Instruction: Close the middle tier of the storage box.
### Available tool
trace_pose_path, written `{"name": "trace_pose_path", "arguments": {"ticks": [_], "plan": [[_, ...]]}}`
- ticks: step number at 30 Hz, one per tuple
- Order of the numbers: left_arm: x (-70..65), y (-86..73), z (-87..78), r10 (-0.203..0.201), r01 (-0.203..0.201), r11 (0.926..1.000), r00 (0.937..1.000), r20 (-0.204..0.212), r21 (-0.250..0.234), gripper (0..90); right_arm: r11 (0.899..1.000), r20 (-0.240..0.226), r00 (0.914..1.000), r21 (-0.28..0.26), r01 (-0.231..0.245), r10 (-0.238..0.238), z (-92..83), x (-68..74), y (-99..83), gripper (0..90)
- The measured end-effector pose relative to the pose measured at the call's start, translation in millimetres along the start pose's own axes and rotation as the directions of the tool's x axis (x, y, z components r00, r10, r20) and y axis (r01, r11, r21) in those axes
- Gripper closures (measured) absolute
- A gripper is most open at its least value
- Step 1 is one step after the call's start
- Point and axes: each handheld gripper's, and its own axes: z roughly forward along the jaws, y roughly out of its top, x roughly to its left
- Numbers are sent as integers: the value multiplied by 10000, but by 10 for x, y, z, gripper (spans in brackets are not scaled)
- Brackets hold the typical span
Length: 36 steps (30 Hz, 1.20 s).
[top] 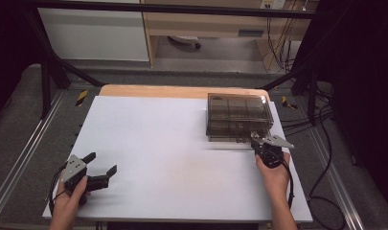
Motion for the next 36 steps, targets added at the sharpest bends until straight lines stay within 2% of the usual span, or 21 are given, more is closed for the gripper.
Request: {"name": "trace_pose_path", "arguments": {"ticks": [8,19,30,36], "plan": [[-23,-7,30,-24,23,10000,10000,87,76,48,10000,-60,10000,-29,-75,75,6,-11,-7,900],[-35,2,25,-41,41,10000,10000,-46,-13,47,9999,-94,9999,-97,-88,87,24,-20,-8,900],[-33,-1,28,-48,48,10000,10000,-10,27,47,9999,-45,10000,-150,-14,13,37,-20,-9,900],[-44,2,31,-18,18,10000,10000,-27,-14,48,9996,28,9998,-206,-184,185,41,-27,-1,900]]}}
